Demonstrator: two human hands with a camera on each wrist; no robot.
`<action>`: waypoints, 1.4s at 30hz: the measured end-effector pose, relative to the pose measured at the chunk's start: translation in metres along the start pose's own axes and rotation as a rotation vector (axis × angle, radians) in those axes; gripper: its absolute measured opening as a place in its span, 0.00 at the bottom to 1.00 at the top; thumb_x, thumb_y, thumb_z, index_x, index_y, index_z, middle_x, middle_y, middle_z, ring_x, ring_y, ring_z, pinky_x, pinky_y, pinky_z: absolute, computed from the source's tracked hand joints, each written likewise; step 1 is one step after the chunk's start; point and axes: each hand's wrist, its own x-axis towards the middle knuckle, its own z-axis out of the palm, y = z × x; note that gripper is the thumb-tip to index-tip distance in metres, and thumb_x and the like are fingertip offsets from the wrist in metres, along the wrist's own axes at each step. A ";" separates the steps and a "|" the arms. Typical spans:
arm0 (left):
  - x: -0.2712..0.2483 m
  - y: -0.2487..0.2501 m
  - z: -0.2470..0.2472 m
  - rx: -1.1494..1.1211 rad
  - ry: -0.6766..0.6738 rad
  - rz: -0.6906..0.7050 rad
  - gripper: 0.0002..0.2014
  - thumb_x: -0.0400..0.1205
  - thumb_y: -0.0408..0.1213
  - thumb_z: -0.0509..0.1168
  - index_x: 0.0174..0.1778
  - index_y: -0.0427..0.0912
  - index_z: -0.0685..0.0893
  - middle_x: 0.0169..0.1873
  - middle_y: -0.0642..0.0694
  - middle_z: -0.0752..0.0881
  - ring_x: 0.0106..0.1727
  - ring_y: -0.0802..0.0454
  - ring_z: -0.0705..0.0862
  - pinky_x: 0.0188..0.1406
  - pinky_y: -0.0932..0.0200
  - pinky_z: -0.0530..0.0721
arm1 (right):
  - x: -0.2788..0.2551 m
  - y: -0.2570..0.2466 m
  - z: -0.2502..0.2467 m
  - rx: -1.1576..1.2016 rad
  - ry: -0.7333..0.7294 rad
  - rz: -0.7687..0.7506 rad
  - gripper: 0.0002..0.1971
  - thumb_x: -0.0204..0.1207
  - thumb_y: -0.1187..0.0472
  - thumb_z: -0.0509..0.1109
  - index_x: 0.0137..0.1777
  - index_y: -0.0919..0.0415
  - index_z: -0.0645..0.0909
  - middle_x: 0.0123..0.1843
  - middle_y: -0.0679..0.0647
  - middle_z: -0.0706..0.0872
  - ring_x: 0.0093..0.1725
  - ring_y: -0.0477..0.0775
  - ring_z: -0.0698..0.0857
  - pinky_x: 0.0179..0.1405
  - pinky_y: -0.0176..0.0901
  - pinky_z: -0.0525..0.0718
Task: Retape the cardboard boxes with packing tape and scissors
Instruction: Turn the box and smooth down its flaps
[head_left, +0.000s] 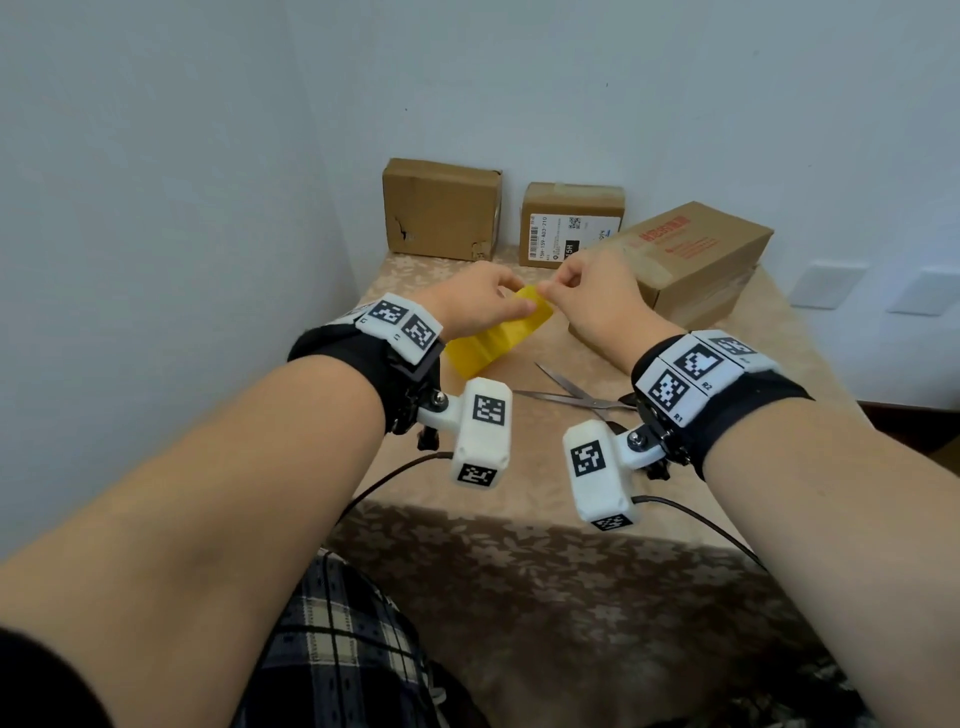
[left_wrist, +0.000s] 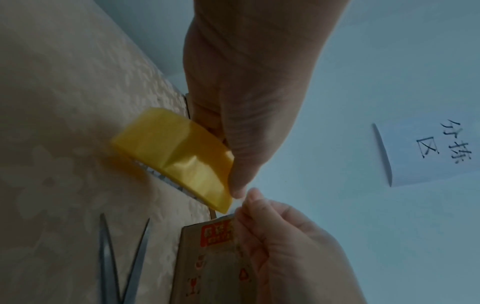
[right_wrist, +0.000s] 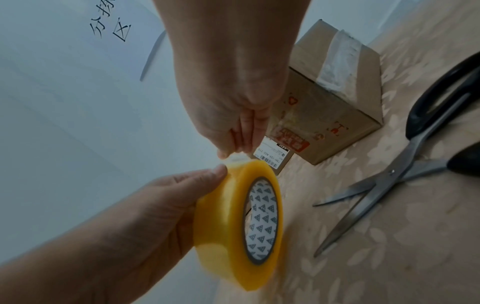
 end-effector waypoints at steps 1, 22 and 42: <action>0.001 -0.001 0.000 0.020 0.012 -0.004 0.22 0.83 0.44 0.65 0.72 0.39 0.76 0.64 0.40 0.81 0.62 0.48 0.80 0.59 0.56 0.77 | 0.000 -0.002 -0.001 0.002 0.003 -0.021 0.08 0.79 0.60 0.71 0.42 0.65 0.83 0.33 0.50 0.78 0.36 0.46 0.77 0.32 0.30 0.69; 0.010 -0.006 0.026 -0.116 0.231 0.083 0.12 0.83 0.44 0.65 0.57 0.41 0.76 0.29 0.50 0.73 0.27 0.55 0.69 0.17 0.69 0.64 | -0.010 -0.004 -0.028 -0.174 -0.066 -0.198 0.10 0.82 0.64 0.67 0.60 0.61 0.85 0.49 0.51 0.88 0.42 0.43 0.81 0.48 0.38 0.77; 0.006 -0.010 0.022 0.111 0.178 0.216 0.12 0.84 0.40 0.63 0.62 0.46 0.81 0.49 0.48 0.83 0.50 0.51 0.79 0.45 0.58 0.74 | -0.004 -0.008 -0.030 -0.721 -0.267 -0.138 0.18 0.85 0.55 0.62 0.31 0.56 0.70 0.34 0.50 0.73 0.35 0.51 0.74 0.27 0.40 0.65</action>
